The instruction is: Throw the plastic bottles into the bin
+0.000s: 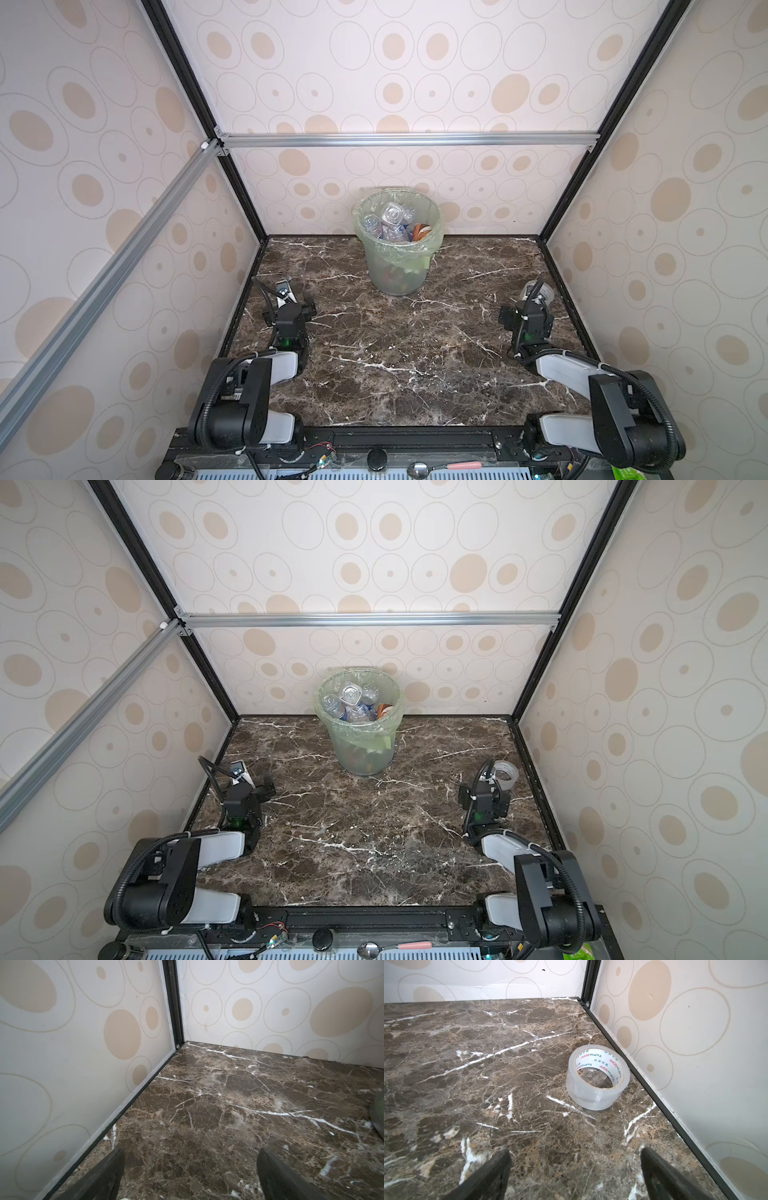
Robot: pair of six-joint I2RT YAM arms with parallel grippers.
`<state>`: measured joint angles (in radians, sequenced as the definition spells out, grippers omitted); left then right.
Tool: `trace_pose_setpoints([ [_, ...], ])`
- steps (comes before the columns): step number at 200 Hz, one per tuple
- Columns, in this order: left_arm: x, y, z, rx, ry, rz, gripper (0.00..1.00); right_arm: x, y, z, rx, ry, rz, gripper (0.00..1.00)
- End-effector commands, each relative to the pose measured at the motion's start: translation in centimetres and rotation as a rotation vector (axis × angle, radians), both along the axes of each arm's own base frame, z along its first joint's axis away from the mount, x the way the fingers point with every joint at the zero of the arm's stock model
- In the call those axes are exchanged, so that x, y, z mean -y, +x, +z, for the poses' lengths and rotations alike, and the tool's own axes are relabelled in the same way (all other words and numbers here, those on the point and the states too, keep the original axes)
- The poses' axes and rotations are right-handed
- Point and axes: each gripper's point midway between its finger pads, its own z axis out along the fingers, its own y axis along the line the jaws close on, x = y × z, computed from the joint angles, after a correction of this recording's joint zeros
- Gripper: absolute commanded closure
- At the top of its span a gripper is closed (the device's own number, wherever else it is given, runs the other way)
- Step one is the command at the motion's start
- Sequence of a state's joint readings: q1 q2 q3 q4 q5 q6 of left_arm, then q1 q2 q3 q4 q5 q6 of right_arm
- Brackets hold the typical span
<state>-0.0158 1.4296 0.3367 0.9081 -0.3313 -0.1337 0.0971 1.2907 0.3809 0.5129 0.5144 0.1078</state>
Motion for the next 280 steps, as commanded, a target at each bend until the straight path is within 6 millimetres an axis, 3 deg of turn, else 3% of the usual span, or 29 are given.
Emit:
trace_pose_setpoints([
  [1,1.3,0.7,1.2,0.080,-0.023,-0.090,0.01,-0.7,0.8,1.3,0.078,0.010,0.038,0.00],
  [57,2.5,0.8,1.6,0.106,0.012,-0.176,0.01,-2.4,1.7,1.5,0.113,0.025,0.123,0.00],
  [70,3.0,-0.4,0.9,0.170,0.031,-0.210,0.01,-2.8,1.9,1.4,0.101,0.012,0.142,0.00],
  [78,3.6,-1.1,1.7,0.235,0.056,-0.244,0.01,-3.1,2.1,1.4,0.099,0.000,0.153,0.00],
  [91,3.0,-0.7,0.9,0.180,0.035,-0.208,0.01,-3.6,2.3,1.5,0.096,-0.021,0.170,0.00],
  [126,3.8,0.4,0.5,0.146,0.045,-0.250,0.01,-5.1,3.0,1.1,0.090,-0.069,0.238,0.01],
  [132,3.7,0.4,0.5,0.148,0.046,-0.248,0.01,-5.1,3.2,0.2,0.106,-0.084,0.236,0.01],
  [140,3.7,0.5,0.7,0.156,0.049,-0.247,0.01,-4.9,3.8,0.8,0.174,-0.113,0.222,0.01],
  [154,3.7,0.5,0.6,0.148,0.051,-0.244,0.01,-5.0,3.6,-0.4,0.062,-0.027,0.251,0.01],
  [167,3.8,0.6,0.4,0.138,0.052,-0.243,0.01,-5.0,4.8,-1.0,0.109,-0.035,0.282,0.01],
  [178,3.8,0.6,0.5,0.140,0.055,-0.240,0.01,-5.0,4.2,-1.8,0.058,-0.024,0.276,0.01],
  [280,3.9,0.2,0.8,0.153,0.074,-0.224,0.01,-5.0,4.2,-1.4,0.070,-0.020,0.279,0.00],
])
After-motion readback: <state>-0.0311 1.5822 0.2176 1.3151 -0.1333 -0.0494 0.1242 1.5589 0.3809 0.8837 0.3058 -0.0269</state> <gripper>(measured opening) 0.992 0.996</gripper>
